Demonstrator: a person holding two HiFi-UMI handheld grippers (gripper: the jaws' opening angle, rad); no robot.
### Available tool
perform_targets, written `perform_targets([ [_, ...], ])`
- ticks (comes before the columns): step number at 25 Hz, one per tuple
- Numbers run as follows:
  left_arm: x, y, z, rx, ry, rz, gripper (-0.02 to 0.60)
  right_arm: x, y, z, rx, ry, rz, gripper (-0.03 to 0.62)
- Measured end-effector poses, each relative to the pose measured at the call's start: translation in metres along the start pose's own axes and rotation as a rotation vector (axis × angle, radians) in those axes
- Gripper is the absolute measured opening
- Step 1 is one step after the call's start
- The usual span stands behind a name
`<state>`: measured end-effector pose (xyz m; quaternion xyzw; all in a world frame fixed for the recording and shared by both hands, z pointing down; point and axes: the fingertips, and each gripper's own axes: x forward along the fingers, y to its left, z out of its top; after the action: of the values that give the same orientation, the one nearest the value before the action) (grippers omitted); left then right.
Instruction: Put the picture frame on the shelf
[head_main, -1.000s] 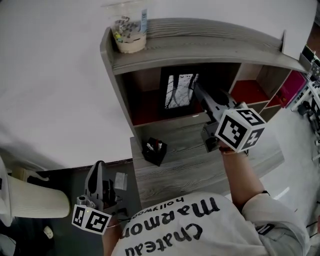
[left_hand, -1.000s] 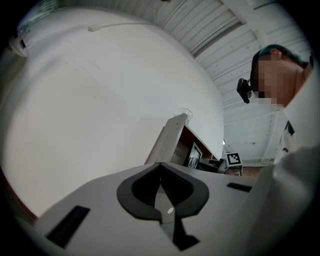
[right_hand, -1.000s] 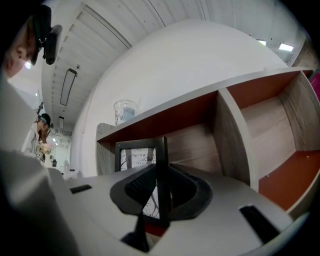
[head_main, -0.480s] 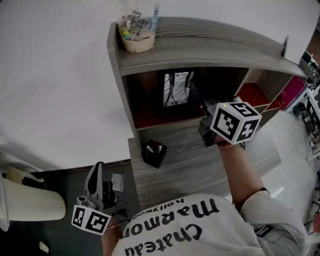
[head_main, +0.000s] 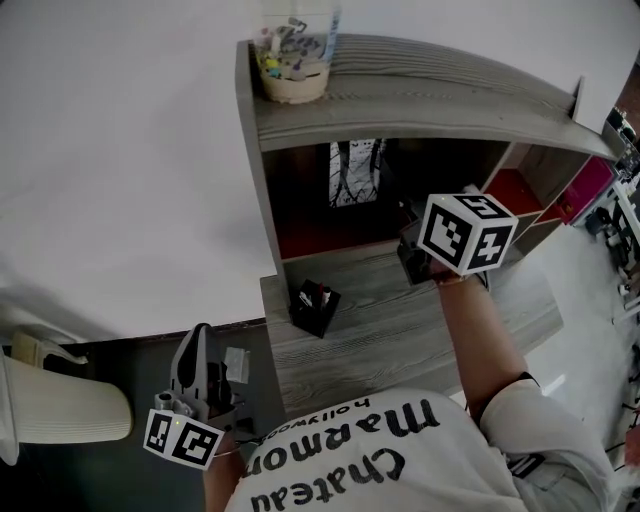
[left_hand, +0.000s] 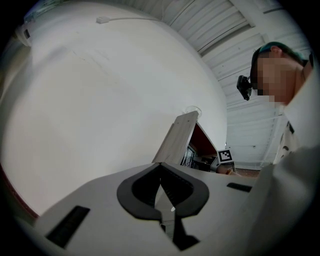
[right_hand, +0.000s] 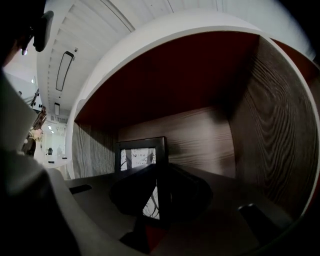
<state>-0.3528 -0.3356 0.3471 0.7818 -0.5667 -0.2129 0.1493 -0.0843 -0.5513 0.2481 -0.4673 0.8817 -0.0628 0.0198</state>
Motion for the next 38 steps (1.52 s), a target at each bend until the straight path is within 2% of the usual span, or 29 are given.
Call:
perform_targets([
  [12, -0.005, 0.003, 0.003, 0.013, -0.002, 0.000, 0.017, 0.013, 0.001, 0.002, 0.045, 0.002, 0.003, 0.075],
  [38, -0.019, 0.015, 0.015, 0.048, -0.021, 0.041, 0.017, 0.027, -0.003, 0.002, 0.044, 0.013, -0.011, 0.077],
])
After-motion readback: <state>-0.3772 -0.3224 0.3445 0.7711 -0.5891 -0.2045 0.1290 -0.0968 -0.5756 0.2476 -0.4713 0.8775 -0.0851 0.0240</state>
